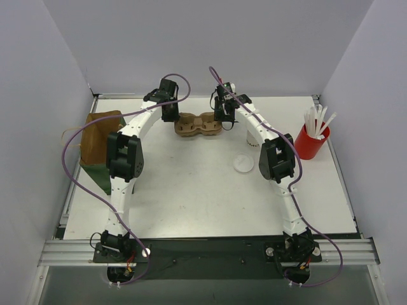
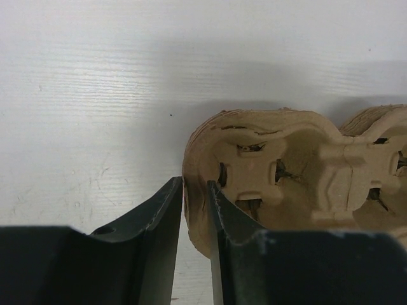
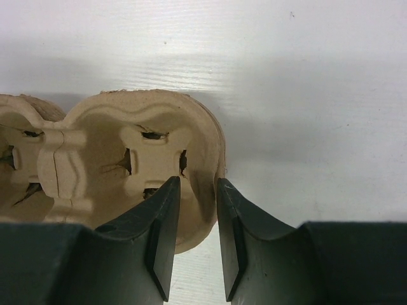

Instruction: Pack the takeout coffee

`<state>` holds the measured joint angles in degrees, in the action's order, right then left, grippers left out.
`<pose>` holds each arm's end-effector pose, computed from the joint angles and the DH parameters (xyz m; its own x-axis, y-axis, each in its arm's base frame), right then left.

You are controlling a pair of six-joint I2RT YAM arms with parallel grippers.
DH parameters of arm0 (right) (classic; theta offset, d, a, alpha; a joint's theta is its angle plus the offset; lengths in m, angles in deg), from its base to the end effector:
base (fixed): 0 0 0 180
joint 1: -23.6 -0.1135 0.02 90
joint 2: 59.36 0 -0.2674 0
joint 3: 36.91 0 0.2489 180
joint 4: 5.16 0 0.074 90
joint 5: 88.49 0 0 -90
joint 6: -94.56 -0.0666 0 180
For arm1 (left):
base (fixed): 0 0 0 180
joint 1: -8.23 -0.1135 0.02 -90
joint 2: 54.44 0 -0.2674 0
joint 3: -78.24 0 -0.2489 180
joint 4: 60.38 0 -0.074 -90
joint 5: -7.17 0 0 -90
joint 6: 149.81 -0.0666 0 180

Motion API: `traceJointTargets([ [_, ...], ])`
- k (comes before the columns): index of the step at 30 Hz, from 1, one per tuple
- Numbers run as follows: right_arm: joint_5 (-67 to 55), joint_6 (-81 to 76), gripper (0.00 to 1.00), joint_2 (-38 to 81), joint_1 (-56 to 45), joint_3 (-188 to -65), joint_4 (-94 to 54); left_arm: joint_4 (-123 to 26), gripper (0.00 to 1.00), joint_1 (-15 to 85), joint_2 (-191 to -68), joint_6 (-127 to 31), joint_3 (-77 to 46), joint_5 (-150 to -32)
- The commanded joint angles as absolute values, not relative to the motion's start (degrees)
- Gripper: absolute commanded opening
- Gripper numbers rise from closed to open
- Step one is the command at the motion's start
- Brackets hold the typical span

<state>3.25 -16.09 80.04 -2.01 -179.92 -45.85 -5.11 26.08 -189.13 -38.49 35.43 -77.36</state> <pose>0.5271 0.2504 0.2184 -0.6534 0.0777 -0.7530 -0.1921 0.9451 0.2642 0.5175 -0.1600 0.2028 -0.7970 -0.1236 -0.5912 -0.0424 0.9879 -0.1493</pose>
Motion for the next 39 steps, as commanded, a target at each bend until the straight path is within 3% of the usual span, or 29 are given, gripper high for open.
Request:
traceJointTargets([
  [1, 5.4, -15.2, 0.26, 78.3, -2.4, -180.0, -45.3, -5.3, 0.33, 26.2, -187.5, -39.3, 37.9, -77.5],
  [12, 4.6, -15.2, 0.26, 79.6, -2.3, -180.7, -45.2, -4.9, 0.33, 26.2, -189.1, -38.9, 38.4, -77.9],
  [18, 4.5, -15.3, 0.25, 79.6, -2.4, -180.6, -45.2, -5.2, 0.25, 26.3, -189.2, -38.8, 38.7, -78.2],
  [21, 4.0, -15.7, 0.19, 79.9, -2.2, -180.9, -45.2, -5.1, 0.22, 26.3, -189.4, -38.8, 38.9, -78.3],
  [25, 3.5, -15.9, 0.12, 79.9, -2.3, -181.0, -45.2, -5.1, 0.11, 26.3, -189.4, -38.9, 39.1, -78.3],
  [27, 4.3, -15.8, 0.13, 79.9, -2.3, -180.9, -45.4, -5.1, 0.09, 26.3, -189.4, -39.1, 39.2, -78.3],
  [29, 4.9, -15.6, 0.27, 79.6, -2.2, -180.3, -45.3, -5.0, 0.07, 26.3, -189.4, -39.2, 39.4, -78.3],
  [32, 4.9, -15.5, 0.37, 79.6, -2.0, -180.2, -45.4, -4.9, 0.04, 26.3, -189.6, -39.2, 39.3, -78.4],
  [39, 3.7, -16.3, 0.32, 80.5, -2.0, -180.5, -45.4, -4.9, 0.0, 26.3, -189.4, -39.2, 39.5, -78.4],
])
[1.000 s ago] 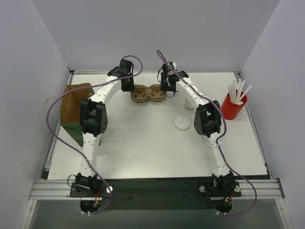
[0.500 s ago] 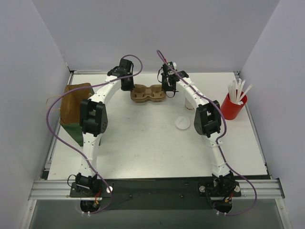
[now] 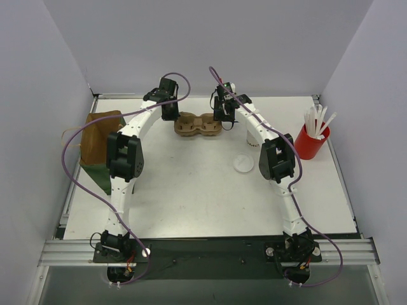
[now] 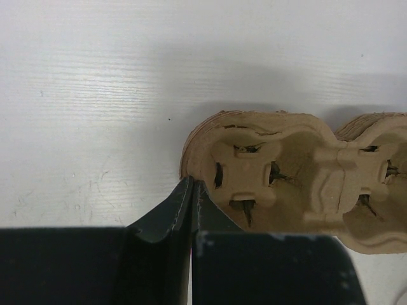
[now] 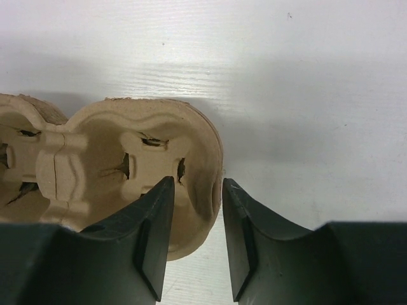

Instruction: Pack the takeout coffee

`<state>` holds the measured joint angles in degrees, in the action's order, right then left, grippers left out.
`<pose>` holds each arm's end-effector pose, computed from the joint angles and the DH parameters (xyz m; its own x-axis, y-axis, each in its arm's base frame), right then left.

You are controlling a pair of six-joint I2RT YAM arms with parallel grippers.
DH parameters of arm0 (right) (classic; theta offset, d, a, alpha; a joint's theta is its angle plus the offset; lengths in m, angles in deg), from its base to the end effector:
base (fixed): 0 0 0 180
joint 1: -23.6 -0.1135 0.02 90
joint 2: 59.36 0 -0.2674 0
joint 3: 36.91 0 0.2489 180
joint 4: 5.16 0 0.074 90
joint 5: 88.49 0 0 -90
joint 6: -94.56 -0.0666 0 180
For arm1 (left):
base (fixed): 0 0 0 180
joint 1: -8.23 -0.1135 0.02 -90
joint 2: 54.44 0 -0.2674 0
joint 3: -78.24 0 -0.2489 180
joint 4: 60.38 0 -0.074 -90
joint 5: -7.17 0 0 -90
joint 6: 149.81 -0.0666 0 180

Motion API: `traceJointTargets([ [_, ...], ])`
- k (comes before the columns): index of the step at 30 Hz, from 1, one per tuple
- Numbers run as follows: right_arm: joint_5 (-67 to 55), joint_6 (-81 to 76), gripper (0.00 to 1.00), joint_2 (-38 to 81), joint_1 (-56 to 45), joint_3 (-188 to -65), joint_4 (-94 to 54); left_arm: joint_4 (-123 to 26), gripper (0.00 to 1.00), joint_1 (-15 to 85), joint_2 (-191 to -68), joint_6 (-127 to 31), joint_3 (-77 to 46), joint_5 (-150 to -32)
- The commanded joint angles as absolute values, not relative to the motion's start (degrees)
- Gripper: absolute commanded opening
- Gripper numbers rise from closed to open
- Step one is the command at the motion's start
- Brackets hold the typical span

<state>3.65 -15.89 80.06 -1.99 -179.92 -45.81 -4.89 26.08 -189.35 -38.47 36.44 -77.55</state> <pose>0.5275 0.2499 0.2183 -0.6507 0.0755 -0.7556 -0.1893 0.9475 0.2577 0.5190 -0.1607 0.2063 -0.7921 -0.1256 -0.5973 -0.0394 0.9871 -0.1553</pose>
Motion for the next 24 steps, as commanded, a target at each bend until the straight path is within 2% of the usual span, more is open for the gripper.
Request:
traceJointTargets([
  [1, 3.6, -16.4, 0.28, 80.5, -2.0, -180.6, -45.4, -5.0, 0.0, 26.3, -189.4, -39.1, 39.5, -78.5],
  [4, 3.2, -16.6, 0.22, 80.6, -2.1, -180.6, -45.3, -5.1, 0.0, 26.3, -189.4, -39.2, 39.6, -78.7],
  [6, 2.9, -16.7, 0.22, 80.7, -2.0, -180.7, -45.2, -5.1, 0.0, 26.3, -189.4, -39.2, 39.6, -78.7],
  [10, 2.9, -16.9, 0.29, 81.3, -2.0, -180.5, -45.5, -4.9, 0.0, 26.3, -189.7, -39.2, 39.5, -78.8],
  [15, 2.6, -17.2, 0.29, 81.8, -1.9, -180.4, -45.3, -5.3, 0.0, 26.3, -189.6, -39.2, 39.1, -78.8],
  [24, 2.9, -17.5, 0.1, 81.3, -1.9, -180.7, -45.3, -5.1, 0.0, 26.2, -189.6, -39.2, 39.1, -78.9],
])
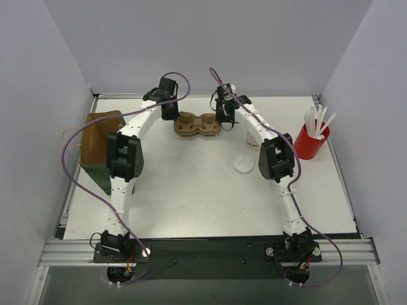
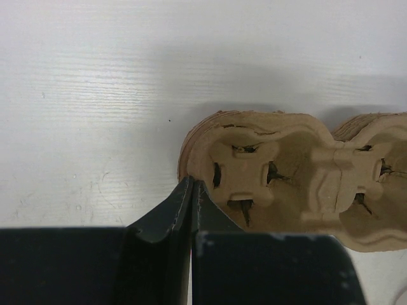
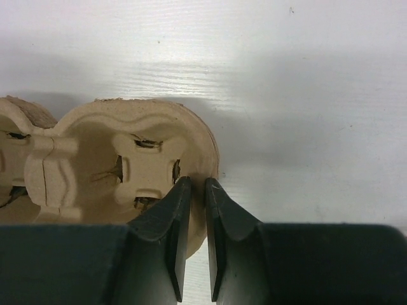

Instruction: Pack the takeout coffee

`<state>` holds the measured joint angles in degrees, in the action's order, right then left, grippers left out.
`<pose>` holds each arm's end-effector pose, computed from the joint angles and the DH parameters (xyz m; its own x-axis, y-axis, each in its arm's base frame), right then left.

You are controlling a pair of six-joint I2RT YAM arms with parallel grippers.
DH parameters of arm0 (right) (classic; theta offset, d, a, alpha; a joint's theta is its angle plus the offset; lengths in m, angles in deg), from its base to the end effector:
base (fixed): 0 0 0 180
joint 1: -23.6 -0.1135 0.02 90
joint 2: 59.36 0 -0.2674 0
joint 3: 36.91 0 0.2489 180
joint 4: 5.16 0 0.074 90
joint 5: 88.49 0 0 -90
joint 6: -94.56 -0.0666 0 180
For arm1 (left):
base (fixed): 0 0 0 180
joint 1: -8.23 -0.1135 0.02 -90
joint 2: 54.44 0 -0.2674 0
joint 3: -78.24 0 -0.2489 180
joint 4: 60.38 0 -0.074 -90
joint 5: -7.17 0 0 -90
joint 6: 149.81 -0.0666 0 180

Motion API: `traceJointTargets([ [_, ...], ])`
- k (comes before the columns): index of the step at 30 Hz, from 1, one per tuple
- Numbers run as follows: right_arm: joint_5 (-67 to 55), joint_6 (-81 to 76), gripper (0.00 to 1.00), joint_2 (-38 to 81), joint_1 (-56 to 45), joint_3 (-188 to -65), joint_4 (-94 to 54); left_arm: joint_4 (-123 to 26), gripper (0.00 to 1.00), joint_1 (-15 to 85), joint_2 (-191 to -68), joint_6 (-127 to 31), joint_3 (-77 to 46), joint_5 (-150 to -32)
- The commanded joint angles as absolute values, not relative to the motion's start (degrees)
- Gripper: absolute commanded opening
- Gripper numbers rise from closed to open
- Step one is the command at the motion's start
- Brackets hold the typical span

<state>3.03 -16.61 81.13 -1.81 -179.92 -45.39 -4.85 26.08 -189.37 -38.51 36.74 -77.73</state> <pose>0.5302 0.2499 0.2086 -0.6633 0.0846 -0.7436 -0.1828 0.9452 0.2706 0.5194 -0.1610 0.2078 -0.7904 -0.1256 -0.5996 -0.0364 0.9867 -0.1586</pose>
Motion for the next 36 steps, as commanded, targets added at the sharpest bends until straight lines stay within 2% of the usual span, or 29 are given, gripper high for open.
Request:
traceJointTargets([
  [1, 3.1, -17.5, 0.09, 81.1, -1.9, -180.7, -45.4, -5.2, 0.0, 26.2, -189.4, -39.2, 39.2, -78.9],
  [4, 3.4, -17.3, 0.04, 80.0, -2.0, -180.9, -45.2, -5.2, 0.0, 26.2, -189.3, -39.4, 39.5, -79.1],
  [9, 4.2, -17.0, 0.02, 78.2, -2.1, -181.4, -45.2, -5.2, 0.0, 26.2, -188.2, -39.4, 40.5, -79.3],
  [29, 5.8, -16.4, 0.0, 71.9, -2.2, -180.9, -45.3, -4.1, 0.0, 26.3, -185.7, -39.0, 42.3, -80.5],
  [36, 7.3, -17.1, 0.0, 67.2, -2.4, -175.9, -45.7, -3.9, 0.0, 26.8, -182.0, -38.4, 39.2, -81.4],
])
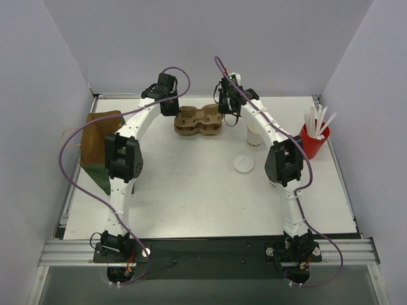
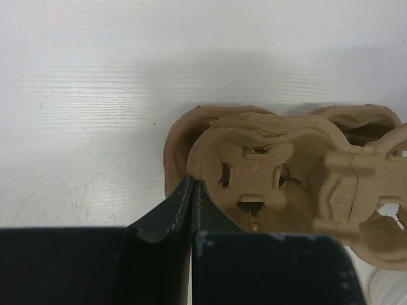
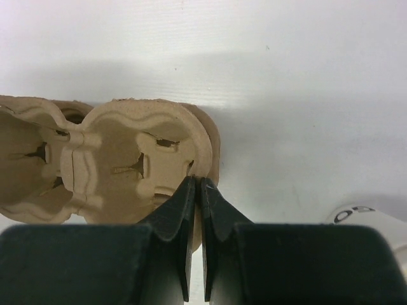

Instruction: Pack the takeout coffee

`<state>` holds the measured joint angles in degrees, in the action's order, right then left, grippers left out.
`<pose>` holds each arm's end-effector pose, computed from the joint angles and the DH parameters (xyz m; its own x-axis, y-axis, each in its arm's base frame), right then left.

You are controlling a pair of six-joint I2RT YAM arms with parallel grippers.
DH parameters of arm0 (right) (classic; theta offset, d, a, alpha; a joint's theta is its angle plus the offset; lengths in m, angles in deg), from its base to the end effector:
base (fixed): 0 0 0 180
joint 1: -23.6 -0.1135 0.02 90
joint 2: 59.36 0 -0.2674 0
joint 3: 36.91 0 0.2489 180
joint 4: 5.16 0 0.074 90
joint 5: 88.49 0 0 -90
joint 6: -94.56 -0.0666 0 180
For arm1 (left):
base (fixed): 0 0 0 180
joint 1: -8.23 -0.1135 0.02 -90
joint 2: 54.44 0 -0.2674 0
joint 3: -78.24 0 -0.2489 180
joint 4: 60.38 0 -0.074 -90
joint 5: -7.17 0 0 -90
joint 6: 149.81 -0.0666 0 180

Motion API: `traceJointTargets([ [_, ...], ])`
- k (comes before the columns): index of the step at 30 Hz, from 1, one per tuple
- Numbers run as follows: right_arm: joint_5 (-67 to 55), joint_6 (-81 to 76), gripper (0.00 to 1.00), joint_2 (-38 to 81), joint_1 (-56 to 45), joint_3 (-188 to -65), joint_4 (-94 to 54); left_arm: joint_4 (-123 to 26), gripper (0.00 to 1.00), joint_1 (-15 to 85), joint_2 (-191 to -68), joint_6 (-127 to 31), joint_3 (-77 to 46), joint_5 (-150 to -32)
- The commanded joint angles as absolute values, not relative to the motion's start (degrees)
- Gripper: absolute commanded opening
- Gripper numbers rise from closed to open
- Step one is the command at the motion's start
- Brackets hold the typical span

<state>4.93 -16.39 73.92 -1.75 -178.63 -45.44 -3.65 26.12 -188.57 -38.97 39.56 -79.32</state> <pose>0.5158 0.2400 0.2706 -0.5817 0.1194 -0.8046 -0.1859 0.9435 0.2744 0.5192 -0.1633 0.2297 -0.7723 -0.1238 -0.6230 -0.0064 0.9823 -0.1873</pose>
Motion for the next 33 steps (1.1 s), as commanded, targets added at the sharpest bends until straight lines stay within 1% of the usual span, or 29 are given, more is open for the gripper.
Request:
traceJointTargets([
  [1, 7.4, -17.3, 0.0, 66.4, -2.5, -173.5, -45.9, -3.9, 0.0, 26.9, -181.3, -38.2, 37.5, -81.5],
  [3, 7.4, -18.5, 0.0, 63.7, -2.6, -170.8, -45.9, -4.7, 0.0, 27.4, -178.6, -37.8, 34.6, -82.1],
  [6, 7.4, -20.0, 0.0, 59.6, -2.9, -164.5, -46.2, -7.0, 0.0, 28.4, -173.5, -36.7, 26.6, -82.0],
  [7, 7.5, -20.2, 0.0, 57.5, -3.0, -163.0, -46.4, -7.8, 0.0, 28.7, -172.1, -36.3, 21.8, -82.1],
  [10, 7.5, -21.7, 0.0, 52.7, -3.6, -155.2, -46.5, -11.3, 0.0, 29.6, -165.9, -34.6, 13.6, -82.3],
  [11, 7.5, -22.0, 0.0, 51.5, -3.9, -153.3, -46.6, -12.3, 0.0, 29.9, -162.7, -33.8, 8.4, -82.3],
  [13, 7.4, -22.8, 0.0, 48.1, -4.3, -147.0, -46.6, -15.2, 0.0, 31.3, -159.4, -33.1, 2.7, -81.9],
  [14, 7.5, -23.1, 0.0, 47.0, -4.6, -145.2, -46.4, -16.1, 0.0, 31.8, -156.6, -32.3, -2.7, -81.6],
  [15, 7.5, -23.3, 0.0, 45.9, -5.1, -140.8, -46.4, -17.8, 0.0, 32.2, -155.3, -32.0, -5.1, -81.5],
  [19, 6.8, -24.7, 0.0, 40.2, -6.5, -131.1, -43.6, -21.8, 0.0, 36.2, -149.5, -29.1, -16.9, -80.1],
  [22, 7.5, -24.9, 0.06, 38.5, -7.3, -126.8, -42.5, -25.4, 0.0, 38.3, -145.9, -26.7, -24.4, -78.5],
  [25, 8.0, -24.9, 0.17, 38.1, -7.3, -125.2, -42.5, -27.1, 0.0, 40.6, -144.1, -25.3, -28.1, -77.4],
  [26, 7.9, -24.7, 0.26, 38.0, -7.3, -125.3, -42.8, -27.4, 0.06, 41.2, -143.5, -25.0, -28.6, -77.1],
  [28, 8.1, -24.6, 0.37, 37.5, -7.3, -125.2, -43.1, -27.2, 0.1, 41.6, -143.1, -24.9, -29.4, -76.6],
  [29, 8.4, -24.6, 0.44, 37.4, -7.3, -125.8, -43.5, -27.1, 0.19, 41.7, -142.7, -24.9, -29.5, -76.5],
  [31, 8.5, -25.0, 0.48, 37.0, -7.3, -127.0, -45.7, -26.9, 0.29, 41.8, -141.9, -25.2, -29.5, -76.5],
  [33, 7.9, -26.3, 0.49, 36.2, -7.5, -128.7, -47.5, -25.7, 0.41, 41.8, -140.6, -25.8, -28.1, -76.0],
])
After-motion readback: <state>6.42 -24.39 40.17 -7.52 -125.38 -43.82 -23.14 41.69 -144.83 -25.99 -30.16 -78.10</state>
